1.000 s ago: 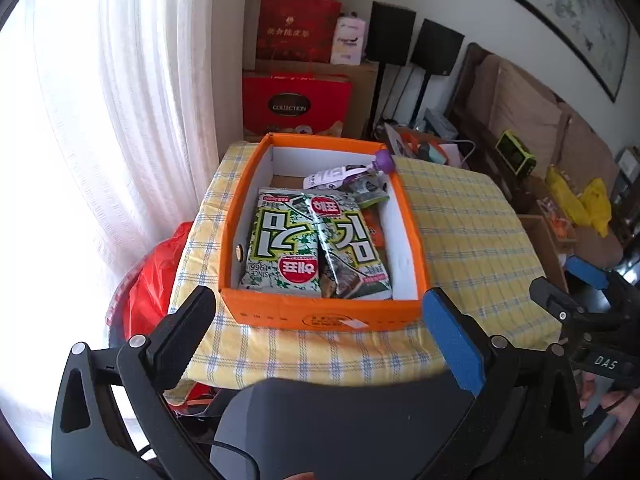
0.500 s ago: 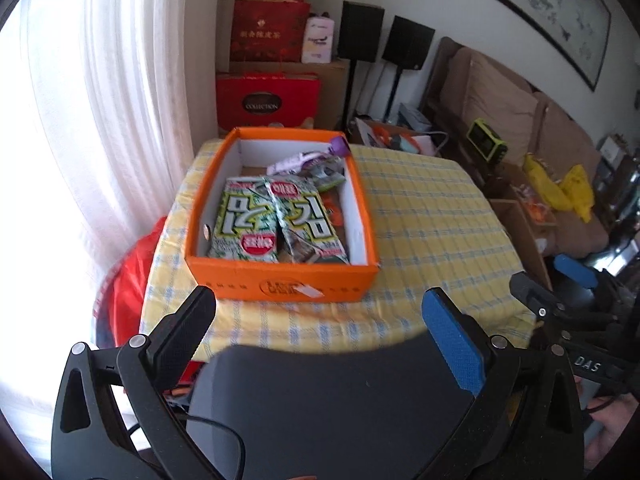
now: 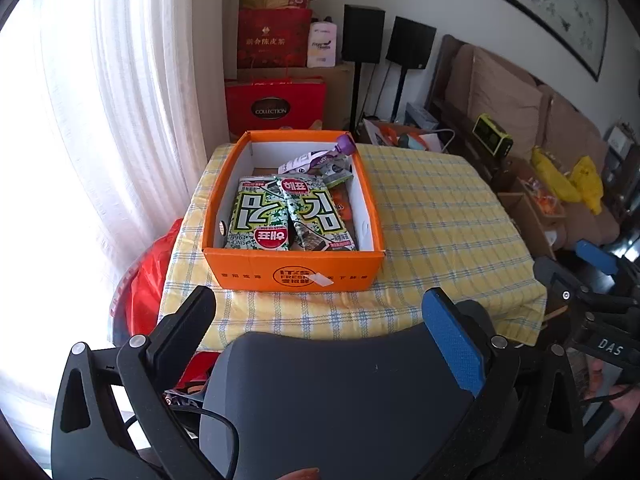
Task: Organize objects
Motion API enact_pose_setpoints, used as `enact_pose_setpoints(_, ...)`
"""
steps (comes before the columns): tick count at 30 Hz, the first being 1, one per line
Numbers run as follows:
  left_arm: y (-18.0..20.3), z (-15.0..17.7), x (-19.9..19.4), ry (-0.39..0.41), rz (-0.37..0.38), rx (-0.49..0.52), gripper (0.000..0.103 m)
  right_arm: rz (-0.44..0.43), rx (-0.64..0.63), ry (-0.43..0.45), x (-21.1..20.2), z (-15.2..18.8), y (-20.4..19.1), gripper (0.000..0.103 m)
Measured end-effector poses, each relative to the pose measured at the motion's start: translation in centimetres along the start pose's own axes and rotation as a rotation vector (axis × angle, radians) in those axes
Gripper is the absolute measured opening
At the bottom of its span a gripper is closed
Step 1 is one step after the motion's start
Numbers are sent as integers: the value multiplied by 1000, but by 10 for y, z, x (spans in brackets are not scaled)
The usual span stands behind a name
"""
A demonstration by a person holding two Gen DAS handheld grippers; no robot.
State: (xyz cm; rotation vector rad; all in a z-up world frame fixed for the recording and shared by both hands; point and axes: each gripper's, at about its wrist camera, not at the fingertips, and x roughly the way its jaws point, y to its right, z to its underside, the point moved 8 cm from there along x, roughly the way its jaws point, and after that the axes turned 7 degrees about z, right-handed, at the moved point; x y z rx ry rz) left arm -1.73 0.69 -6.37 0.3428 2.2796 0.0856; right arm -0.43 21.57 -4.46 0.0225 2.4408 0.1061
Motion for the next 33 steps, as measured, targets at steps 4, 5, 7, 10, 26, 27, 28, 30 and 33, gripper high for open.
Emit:
enact_pose_setpoints(4,2,0,2,0,-1,-6,103,-2,3,-5,0,0,-2,103)
enact_pose_setpoints(5,2,0,2,1,-3,-7,103,0,2,-2,0,0,-2,103)
enact_pose_setpoints(7,2,0,3,-2,-4,-8,103,4,-1,-3,0,1,-2,103)
enact_pose_setpoints(10,3,1,4,-5,-7,-4,103,4,0,-6,0,1,-2,103)
enact_pose_setpoints(26,4,-1,3,-4,-8,3,103,-1,4,-6,-2,-1,-2,103)
enact_pose_setpoints(27,4,-1,3,-4,-7,4,103,1,6,-7,-2,0,-2,103)
enact_pose_setpoints(28,5,-1,3,-4,-4,6,103,2,7,-8,-2,0,-3,103)
enact_pose_setpoints(30,6,-1,3,-4,-5,9,103,1,10,-10,-2,0,-3,103)
enact_pose_setpoints(33,6,0,2,-4,-7,5,103,1,9,-9,-2,0,-3,103)
